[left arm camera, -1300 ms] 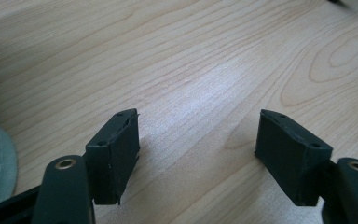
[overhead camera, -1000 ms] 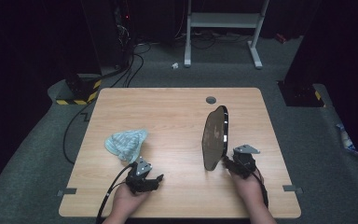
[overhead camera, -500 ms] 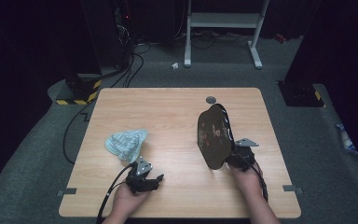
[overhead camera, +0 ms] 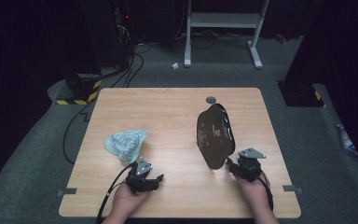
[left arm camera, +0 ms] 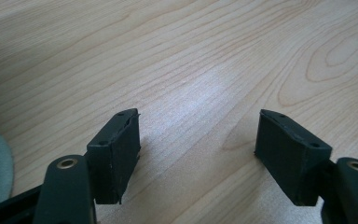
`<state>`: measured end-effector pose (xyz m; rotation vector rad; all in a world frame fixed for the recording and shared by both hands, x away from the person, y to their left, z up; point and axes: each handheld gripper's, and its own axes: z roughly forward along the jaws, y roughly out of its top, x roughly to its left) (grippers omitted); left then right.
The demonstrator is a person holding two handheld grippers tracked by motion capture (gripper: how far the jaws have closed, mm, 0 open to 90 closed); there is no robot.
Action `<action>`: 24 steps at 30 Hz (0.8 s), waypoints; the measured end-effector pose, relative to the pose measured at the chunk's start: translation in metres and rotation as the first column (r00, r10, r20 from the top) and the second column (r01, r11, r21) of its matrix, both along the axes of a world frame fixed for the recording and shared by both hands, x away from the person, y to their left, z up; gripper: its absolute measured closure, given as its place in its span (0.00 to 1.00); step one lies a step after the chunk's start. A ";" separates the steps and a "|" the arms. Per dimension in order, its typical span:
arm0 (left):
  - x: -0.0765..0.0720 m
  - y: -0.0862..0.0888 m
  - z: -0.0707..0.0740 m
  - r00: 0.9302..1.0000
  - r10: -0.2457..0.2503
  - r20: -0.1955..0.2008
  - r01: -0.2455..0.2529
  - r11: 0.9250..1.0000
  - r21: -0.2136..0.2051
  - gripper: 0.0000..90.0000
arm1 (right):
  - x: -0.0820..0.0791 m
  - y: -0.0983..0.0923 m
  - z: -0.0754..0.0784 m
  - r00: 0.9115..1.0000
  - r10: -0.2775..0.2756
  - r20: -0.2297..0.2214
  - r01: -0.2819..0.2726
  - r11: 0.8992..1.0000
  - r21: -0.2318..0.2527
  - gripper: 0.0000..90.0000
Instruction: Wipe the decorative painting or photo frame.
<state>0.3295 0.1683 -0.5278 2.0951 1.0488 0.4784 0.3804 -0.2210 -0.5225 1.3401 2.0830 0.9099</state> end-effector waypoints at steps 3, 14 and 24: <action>0.000 0.000 0.000 1.000 0.000 0.000 0.000 1.000 0.000 0.34 | -0.009 -0.004 0.000 1.000 0.005 -0.020 -0.004 0.999 0.045 0.48; 0.000 0.000 0.000 1.000 0.002 0.000 -0.002 1.000 0.001 0.33 | -0.029 -0.002 0.008 0.999 0.046 0.004 -0.046 0.997 0.056 0.42; 0.000 -0.001 0.000 1.000 0.001 0.001 -0.001 1.000 0.000 0.33 | -0.045 0.004 0.007 0.997 0.079 0.005 -0.079 0.995 0.061 0.38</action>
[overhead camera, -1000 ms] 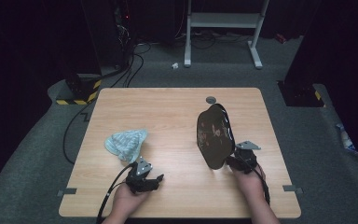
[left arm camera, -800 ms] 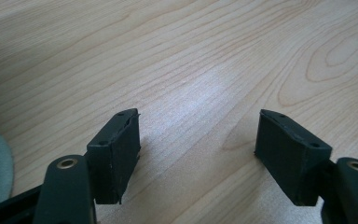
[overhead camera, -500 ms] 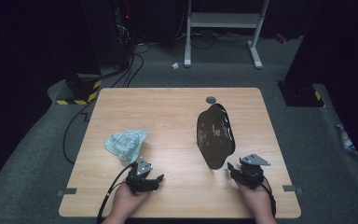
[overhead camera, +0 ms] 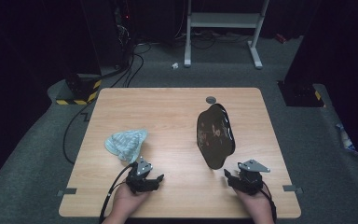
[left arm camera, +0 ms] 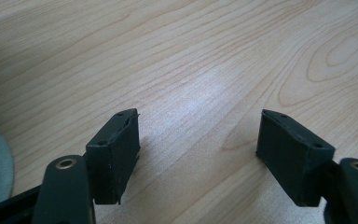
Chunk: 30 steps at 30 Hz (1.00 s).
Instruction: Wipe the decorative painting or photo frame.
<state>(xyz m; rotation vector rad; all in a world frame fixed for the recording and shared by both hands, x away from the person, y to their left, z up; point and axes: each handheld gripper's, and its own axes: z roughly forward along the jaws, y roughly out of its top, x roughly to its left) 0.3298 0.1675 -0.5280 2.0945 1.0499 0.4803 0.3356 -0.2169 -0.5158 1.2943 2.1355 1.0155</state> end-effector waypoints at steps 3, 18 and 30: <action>0.000 -0.001 0.000 1.000 0.002 0.001 -0.002 1.000 -0.004 0.33 | -0.007 0.005 0.000 1.000 0.021 -0.003 -0.021 1.000 0.006 0.37; 0.000 -0.001 0.000 1.000 0.003 0.001 -0.003 1.000 -0.004 0.33 | -0.013 0.034 0.006 0.997 0.057 0.052 -0.059 0.997 0.052 0.39; -0.001 0.000 0.000 1.000 0.005 0.000 -0.005 1.000 0.000 0.34 | -0.010 0.030 0.013 0.993 0.052 0.106 -0.060 0.995 0.077 0.66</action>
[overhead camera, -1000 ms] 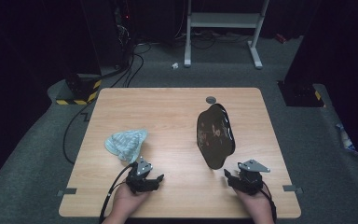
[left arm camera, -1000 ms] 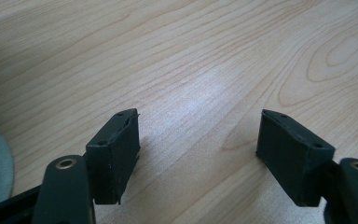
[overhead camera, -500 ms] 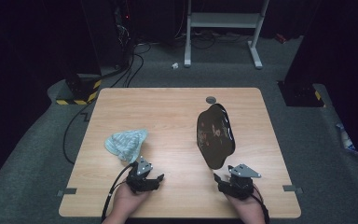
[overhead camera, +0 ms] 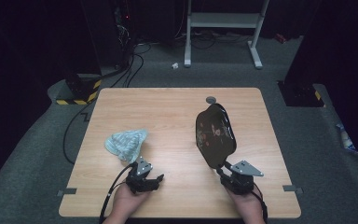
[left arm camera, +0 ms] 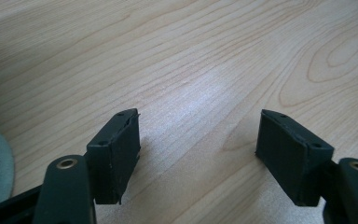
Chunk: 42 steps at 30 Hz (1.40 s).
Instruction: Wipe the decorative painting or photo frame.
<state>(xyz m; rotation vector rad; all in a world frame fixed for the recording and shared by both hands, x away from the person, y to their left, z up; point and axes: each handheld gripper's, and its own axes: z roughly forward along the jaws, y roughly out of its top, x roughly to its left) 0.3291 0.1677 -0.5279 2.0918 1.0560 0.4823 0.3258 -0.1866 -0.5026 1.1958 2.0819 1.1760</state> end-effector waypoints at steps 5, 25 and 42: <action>0.000 0.000 0.000 1.000 0.000 0.000 0.000 1.000 0.000 0.34 | 0.002 -0.002 -0.001 1.000 -0.011 0.009 0.011 1.000 -0.004 0.69; -0.001 0.000 0.000 1.000 0.010 0.002 -0.010 1.000 -0.001 0.34 | 0.022 -0.015 0.000 0.996 -0.094 0.004 0.094 0.995 0.016 0.74; -0.003 0.002 0.000 0.999 0.033 0.001 -0.033 0.999 0.002 0.34 | 0.043 -0.018 0.000 0.992 -0.124 0.013 0.123 0.992 0.017 0.70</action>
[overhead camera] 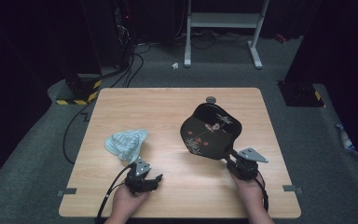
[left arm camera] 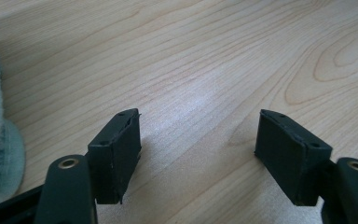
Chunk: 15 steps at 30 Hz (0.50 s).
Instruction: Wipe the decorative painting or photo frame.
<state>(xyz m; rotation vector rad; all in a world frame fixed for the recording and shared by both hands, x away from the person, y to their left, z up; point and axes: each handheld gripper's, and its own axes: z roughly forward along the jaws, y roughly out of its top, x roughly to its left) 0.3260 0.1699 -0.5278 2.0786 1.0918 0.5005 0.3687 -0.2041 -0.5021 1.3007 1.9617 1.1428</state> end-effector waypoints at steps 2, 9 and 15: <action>0.000 0.000 0.000 1.000 0.002 0.000 -0.002 1.000 -0.001 0.34 | 0.002 0.000 0.000 1.000 -0.005 0.001 0.005 1.000 0.002 0.70; -0.001 0.000 0.000 1.000 0.006 0.001 -0.006 1.000 0.000 0.34 | 0.010 0.001 0.000 1.000 -0.023 0.005 0.023 1.000 -0.004 0.66; -0.001 0.000 0.000 1.000 0.009 0.002 -0.009 1.000 0.002 0.34 | 0.014 0.001 -0.001 1.000 -0.028 0.002 0.028 1.000 -0.001 0.64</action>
